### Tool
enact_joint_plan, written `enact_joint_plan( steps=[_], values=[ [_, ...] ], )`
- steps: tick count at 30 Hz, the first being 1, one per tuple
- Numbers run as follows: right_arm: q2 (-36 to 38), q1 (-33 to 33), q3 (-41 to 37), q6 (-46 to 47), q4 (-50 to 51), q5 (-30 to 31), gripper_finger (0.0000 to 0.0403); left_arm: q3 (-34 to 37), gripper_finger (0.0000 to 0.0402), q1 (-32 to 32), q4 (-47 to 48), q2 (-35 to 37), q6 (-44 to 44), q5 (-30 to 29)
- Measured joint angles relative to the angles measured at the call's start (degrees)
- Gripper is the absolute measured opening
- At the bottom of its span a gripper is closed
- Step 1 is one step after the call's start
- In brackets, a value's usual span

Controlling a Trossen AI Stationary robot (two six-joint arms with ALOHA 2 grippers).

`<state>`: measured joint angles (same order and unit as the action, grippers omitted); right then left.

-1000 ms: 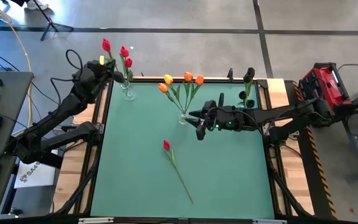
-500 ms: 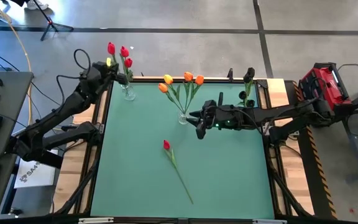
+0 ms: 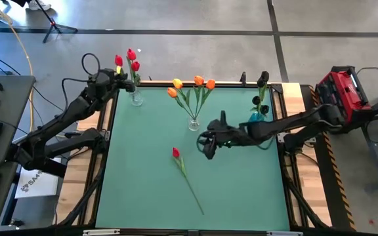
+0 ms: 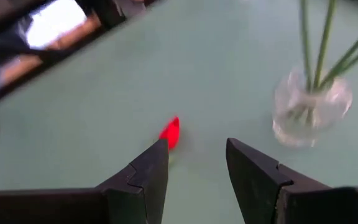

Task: Sort flowers into vase by color
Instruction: Put the pink tulip into the top left transparent vase

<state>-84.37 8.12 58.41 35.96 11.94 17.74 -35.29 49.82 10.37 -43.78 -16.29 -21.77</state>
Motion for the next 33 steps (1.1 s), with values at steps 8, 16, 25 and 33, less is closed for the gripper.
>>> enact_joint_plan(
  steps=[8, 16, 25, 33],
  values=[
    [-8.64, 0.02, 0.00, 12.08, -0.66, -4.29, 0.0149, -0.02, 0.0165, 0.00, 6.27, 6.66, -1.19, 4.86],
    [-18.42, 0.22, 0.00, 22.55, -4.71, -10.75, 0.0149, -0.64, 0.0175, 0.04, 8.90, 14.07, -1.65, 8.54],
    [-25.58, 0.55, 0.00, 25.51, -19.48, -16.94, 0.0149, -8.30, 0.0148, -1.08, 11.60, 21.69, 1.87, 16.96],
    [-29.35, 0.77, 0.76, 18.96, -26.71, -21.77, 0.0149, -9.92, 0.0113, -3.22, 22.89, 27.62, -0.22, 23.16]
  ],
)
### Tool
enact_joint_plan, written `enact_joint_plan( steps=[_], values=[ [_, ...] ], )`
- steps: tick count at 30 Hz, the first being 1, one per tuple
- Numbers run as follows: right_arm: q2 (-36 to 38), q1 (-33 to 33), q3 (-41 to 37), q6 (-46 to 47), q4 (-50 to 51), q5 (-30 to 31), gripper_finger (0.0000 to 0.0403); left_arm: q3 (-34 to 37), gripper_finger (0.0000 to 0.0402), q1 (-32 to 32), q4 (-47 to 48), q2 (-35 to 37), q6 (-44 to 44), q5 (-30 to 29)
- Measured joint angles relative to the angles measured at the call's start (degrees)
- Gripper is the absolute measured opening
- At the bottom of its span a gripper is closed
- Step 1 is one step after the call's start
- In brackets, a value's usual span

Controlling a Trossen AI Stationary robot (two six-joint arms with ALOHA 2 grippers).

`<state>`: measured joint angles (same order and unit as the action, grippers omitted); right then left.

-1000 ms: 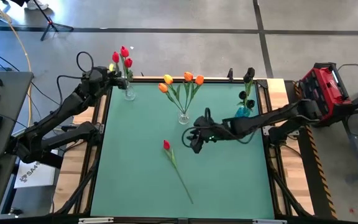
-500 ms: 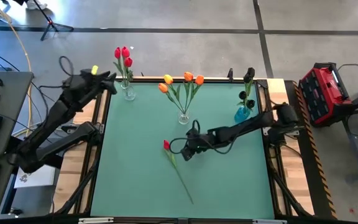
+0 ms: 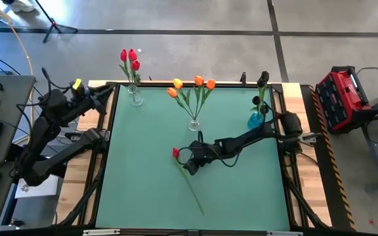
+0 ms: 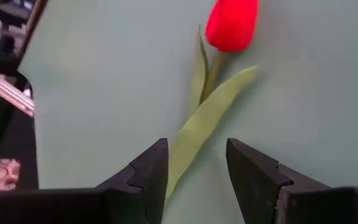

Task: Sort flowers into vase by color
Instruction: Put the pink tulip into the top left transparent vase

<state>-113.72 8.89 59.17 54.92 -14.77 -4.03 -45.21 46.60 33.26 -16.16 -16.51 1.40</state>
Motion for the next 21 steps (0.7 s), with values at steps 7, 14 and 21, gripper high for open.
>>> enact_joint_plan(
  steps=[7, 14, 21],
  values=[
    [-7.02, 0.43, 12.31, -5.93, 12.71, -0.51, 0.0149, -0.01, 0.0097, -0.28, 1.84, 3.26, -0.92, -0.03],
    [-12.76, 0.57, 25.40, -2.55, 31.04, 2.22, 0.0143, -0.02, 0.0094, -0.28, 3.21, 3.87, -0.90, -0.38],
    [-15.30, 0.62, 31.91, -0.87, 39.68, 4.62, 0.0075, -0.02, 0.0094, -0.28, 3.21, 3.73, -0.35, -0.34]
  ],
)
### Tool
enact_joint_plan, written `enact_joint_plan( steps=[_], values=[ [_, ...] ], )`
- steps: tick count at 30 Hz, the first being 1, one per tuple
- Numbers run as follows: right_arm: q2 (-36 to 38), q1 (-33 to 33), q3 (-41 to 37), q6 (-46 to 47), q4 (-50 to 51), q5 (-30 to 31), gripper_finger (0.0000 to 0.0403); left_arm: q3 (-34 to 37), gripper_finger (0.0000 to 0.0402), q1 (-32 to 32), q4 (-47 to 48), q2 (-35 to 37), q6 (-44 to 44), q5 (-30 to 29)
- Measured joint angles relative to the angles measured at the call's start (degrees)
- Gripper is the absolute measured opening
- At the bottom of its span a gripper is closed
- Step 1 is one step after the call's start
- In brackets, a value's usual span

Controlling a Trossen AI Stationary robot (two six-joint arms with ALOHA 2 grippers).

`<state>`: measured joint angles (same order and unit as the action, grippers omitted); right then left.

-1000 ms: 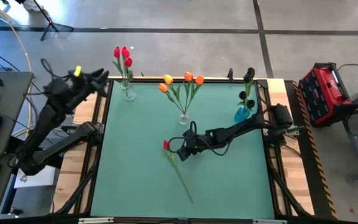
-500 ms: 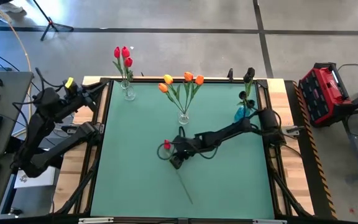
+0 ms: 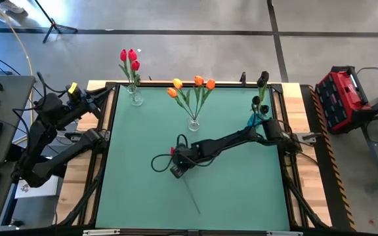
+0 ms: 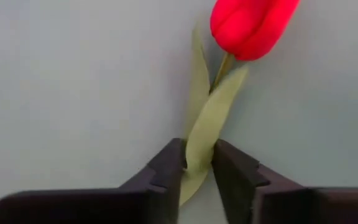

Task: Sort flowers into vase by color
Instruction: Put the pink tulip into the top left transparent vase

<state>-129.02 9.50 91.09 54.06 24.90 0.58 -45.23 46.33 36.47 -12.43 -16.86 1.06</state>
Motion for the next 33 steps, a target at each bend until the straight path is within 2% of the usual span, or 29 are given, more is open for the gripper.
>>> enact_joint_plan(
  steps=[3, 5, 11, 14, 16, 21, 25, 29, 33],
  values=[
    [0.02, -0.05, 0.18, 0.72, 0.11, 0.26, 0.0025, 0.00, 0.0094, 0.00, 0.23, 0.00, 0.08, 0.70],
    [0.34, -0.05, 0.15, 1.14, -0.16, 0.23, 0.0008, 0.02, 0.0094, 0.00, 0.79, 0.00, 0.28, 2.10],
    [3.13, -0.09, -0.28, 1.42, -2.06, 0.17, 0.0008, 0.04, 0.0094, 0.00, 4.32, 0.02, -2.10, 11.08],
    [7.40, -0.12, -0.26, -0.31, -4.01, 2.21, 0.0004, 0.47, 0.0094, 0.02, 5.24, 0.85, -4.79, 16.54],
    [10.21, -0.09, -0.06, -1.74, -5.24, 4.88, 0.0006, 0.66, 0.0094, 0.04, 5.48, 1.96, -6.30, 18.14],
    [17.11, -0.21, -0.13, -8.81, -6.23, 13.98, 0.0002, 0.68, 0.0094, 0.04, 5.79, 5.72, -8.59, 18.25],
    [21.62, -0.63, -0.02, -17.60, -9.63, 18.70, 0.0001, 0.68, 0.0094, 0.04, 5.78, 7.51, -10.83, 19.15],
    [22.73, -1.14, -0.04, -26.46, -16.19, 18.21, 0.0001, 0.70, 0.0094, 0.20, 5.52, 7.48, -12.12, 22.48],
    [22.96, -1.38, -0.04, -33.13, -23.28, 16.81, 0.0001, 2.38, 0.0094, 0.20, -0.90, 7.50, -15.86, 25.57]
  ],
)
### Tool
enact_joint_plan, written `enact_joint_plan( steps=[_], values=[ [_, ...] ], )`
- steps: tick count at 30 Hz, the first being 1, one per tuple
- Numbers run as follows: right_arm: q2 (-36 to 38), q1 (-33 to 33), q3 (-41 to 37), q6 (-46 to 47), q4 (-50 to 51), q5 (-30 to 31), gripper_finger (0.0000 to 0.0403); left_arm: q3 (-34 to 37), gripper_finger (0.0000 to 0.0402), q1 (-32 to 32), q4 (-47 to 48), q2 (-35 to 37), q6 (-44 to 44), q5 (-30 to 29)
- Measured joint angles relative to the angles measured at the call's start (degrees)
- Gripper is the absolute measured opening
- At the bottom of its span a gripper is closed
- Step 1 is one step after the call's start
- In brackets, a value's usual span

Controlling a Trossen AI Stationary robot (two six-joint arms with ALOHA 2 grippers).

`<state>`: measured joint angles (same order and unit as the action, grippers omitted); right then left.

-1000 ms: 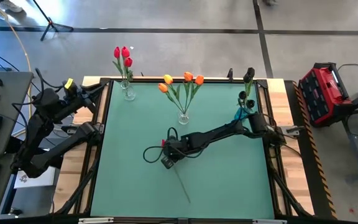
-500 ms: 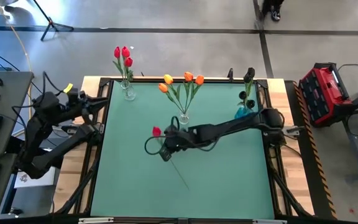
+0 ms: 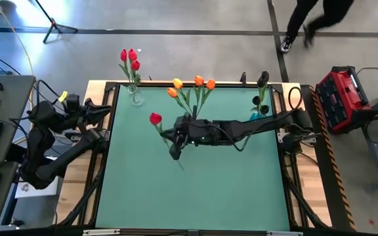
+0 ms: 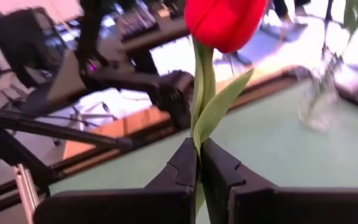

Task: Sort flowers into vase by color
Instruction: Put the pink tulip into the top left transparent vase

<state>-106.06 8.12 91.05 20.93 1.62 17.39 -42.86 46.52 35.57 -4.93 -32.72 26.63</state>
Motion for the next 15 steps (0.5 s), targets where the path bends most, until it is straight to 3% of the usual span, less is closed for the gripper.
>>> enact_joint_plan(
  steps=[5, 15],
  values=[
    [0.20, -0.84, 0.00, -6.16, -6.12, -1.35, 0.0000, 3.52, 0.0094, 0.00, -8.01, -0.02, -4.49, 2.70],
    [0.76, -4.51, 0.02, -6.22, -9.00, -5.51, 0.0000, 8.11, 0.0098, 0.00, -22.29, -2.33, -6.19, 3.36]
  ],
)
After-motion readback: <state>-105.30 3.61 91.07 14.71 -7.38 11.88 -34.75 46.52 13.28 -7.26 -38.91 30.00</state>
